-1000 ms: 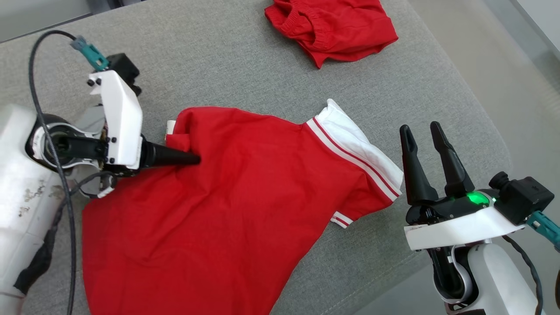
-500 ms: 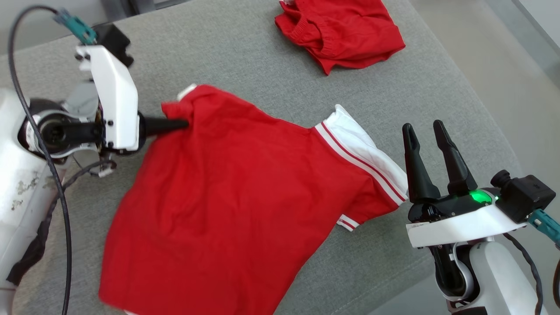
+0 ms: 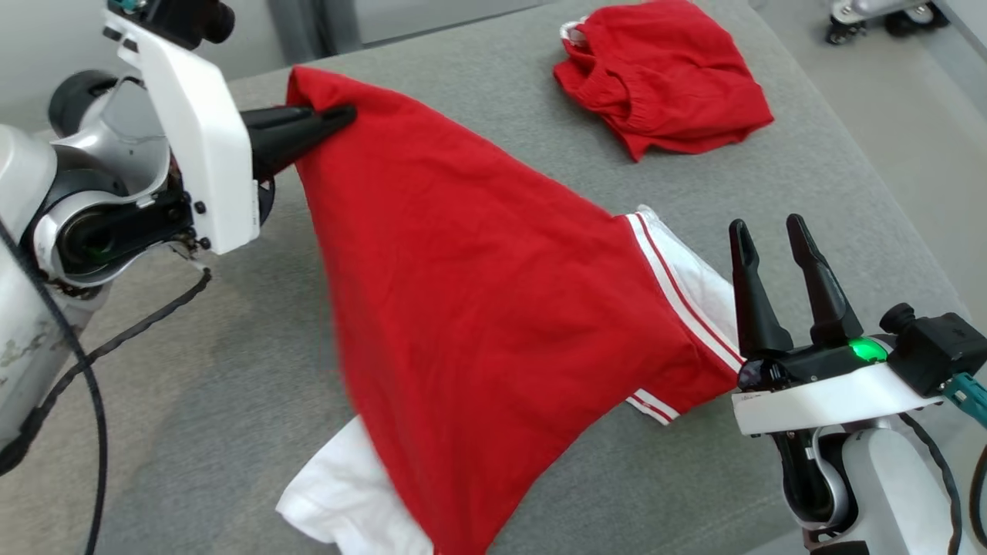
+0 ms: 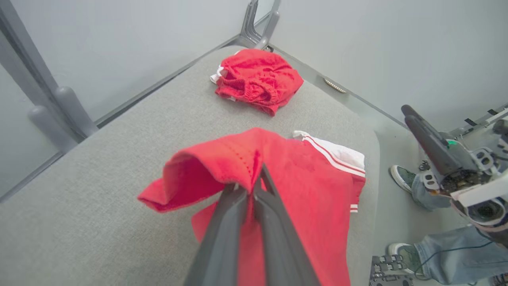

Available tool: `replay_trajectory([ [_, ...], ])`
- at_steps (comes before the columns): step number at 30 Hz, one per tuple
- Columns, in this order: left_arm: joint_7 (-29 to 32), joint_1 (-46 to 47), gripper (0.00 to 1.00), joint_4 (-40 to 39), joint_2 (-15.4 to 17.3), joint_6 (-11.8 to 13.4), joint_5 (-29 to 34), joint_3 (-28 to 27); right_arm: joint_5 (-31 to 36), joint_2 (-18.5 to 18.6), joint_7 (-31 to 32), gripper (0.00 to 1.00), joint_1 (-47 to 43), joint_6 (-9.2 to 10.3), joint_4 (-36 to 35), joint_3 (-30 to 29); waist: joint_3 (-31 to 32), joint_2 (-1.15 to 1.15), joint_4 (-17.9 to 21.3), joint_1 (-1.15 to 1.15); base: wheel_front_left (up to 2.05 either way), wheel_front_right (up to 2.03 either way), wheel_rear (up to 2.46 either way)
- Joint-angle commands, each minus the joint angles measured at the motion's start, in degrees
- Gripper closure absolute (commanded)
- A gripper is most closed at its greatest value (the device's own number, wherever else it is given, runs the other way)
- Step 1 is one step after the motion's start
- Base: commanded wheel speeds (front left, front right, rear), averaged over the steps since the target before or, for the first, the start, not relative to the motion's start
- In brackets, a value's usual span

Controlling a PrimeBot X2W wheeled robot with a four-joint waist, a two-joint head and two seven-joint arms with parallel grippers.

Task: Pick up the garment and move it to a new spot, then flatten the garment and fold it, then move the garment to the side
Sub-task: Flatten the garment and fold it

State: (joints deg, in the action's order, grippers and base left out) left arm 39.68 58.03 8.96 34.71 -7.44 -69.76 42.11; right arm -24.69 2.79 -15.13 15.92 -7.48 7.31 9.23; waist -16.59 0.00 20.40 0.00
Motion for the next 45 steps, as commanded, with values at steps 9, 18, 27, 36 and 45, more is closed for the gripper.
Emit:
replay_trajectory([
  [9,-15.18,-1.09,1.0,-1.91,7.5,-0.05,2.04,9.68,2.68,0.65,0.0,0.0,-1.27,-0.04,0.14,-0.99,4.01,0.0,-8.14,0.0,0.0,0.0,0.0],
  [18,-20.36,-7.79,1.0,-10.05,15.11,-0.06,-3.96,19.49,2.68,2.51,0.0,0.0,-3.39,-0.04,1.29,-0.26,7.34,0.0,-13.84,0.0,0.0,0.0,0.0],
  [27,-23.79,-17.03,1.0,-9.36,21.03,-0.05,1.06,28.82,2.18,4.19,0.01,0.0,-5.62,-0.04,1.62,-0.21,9.2,0.0,-16.38,0.0,0.0,0.0,0.0],
  [36,-25.13,-25.58,1.0,-2.56,17.57,1.54,2.37,30.36,2.13,4.9,0.01,0.0,-6.94,-0.03,1.3,-0.52,9.18,0.0,-17.01,0.0,0.0,0.0,0.0],
  [45,-26.83,-28.27,0.56,1.96,15.28,3.22,0.98,29.6,2.22,5.11,0.01,0.0,-7.38,-0.04,1.54,-1.13,9.2,0.0,-17.52,0.0,0.0,0.0,0.0],
])
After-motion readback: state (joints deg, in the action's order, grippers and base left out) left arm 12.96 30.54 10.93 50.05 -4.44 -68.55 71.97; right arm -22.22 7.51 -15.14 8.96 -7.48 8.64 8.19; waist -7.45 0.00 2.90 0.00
